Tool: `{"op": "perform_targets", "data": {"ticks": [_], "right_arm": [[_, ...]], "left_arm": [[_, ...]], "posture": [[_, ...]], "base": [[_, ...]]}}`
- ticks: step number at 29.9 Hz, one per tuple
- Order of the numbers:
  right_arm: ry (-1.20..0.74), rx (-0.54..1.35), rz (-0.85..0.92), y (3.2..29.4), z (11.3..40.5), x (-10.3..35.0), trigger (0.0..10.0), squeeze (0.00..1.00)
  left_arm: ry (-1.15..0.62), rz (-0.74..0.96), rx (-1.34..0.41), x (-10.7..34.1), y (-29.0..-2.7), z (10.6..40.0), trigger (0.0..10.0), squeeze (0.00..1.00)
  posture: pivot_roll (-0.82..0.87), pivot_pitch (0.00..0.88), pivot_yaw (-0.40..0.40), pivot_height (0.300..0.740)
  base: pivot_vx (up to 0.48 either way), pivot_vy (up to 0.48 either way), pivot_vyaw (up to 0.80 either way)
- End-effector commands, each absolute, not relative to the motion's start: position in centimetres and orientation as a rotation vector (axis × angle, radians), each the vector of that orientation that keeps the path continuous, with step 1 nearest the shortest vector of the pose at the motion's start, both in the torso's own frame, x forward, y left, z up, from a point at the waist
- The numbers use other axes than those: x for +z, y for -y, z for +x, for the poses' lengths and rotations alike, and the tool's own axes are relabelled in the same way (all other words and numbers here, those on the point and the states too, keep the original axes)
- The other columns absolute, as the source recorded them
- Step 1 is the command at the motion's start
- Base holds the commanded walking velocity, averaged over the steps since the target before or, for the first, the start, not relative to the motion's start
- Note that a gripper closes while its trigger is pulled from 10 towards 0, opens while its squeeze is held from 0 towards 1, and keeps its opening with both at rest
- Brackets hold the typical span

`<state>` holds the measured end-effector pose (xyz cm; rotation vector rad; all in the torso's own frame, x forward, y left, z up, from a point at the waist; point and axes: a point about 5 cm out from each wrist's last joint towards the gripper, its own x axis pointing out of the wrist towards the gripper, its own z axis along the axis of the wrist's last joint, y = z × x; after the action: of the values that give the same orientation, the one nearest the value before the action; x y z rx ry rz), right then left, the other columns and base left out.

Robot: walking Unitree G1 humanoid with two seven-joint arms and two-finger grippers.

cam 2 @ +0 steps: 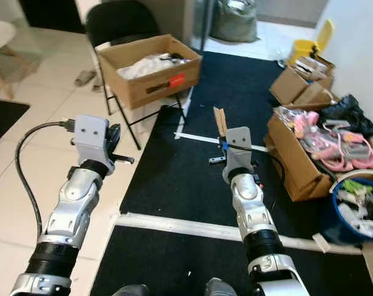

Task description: Picking trash to rubbish bin

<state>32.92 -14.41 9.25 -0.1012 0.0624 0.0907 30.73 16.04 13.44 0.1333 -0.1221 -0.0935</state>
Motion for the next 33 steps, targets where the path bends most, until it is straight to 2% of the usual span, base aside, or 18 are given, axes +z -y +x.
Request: {"op": "perform_targets", "data": {"ticks": [1, 10, 33], "right_arm": [[-0.091, 0.060, -0.101, 15.32, 32.64, 8.63, 10.0, 0.00], [-0.094, 0.056, -0.100, 15.34, 32.54, 8.51, 10.0, 0.00], [-0.124, 0.071, -0.116, 15.30, 32.26, 7.93, 10.0, 0.00]], "left_arm": [[0.118, 0.139, -0.117, 13.35, -15.42, 30.73, 10.0, 0.00], [0.115, 0.144, -0.123, 13.32, -15.41, 30.65, 10.0, 0.00], [0.101, 0.143, -0.120, 13.10, -15.43, 30.52, 10.0, 0.00]], "posture": [[0.07, 0.017, -0.004, 0.740], [0.07, 0.021, 0.000, 0.740], [0.07, 0.030, -0.003, 0.740]], "base": [[0.330, 0.000, -0.80], [0.330, 0.000, -0.77], [0.330, 0.000, 0.00]]}}
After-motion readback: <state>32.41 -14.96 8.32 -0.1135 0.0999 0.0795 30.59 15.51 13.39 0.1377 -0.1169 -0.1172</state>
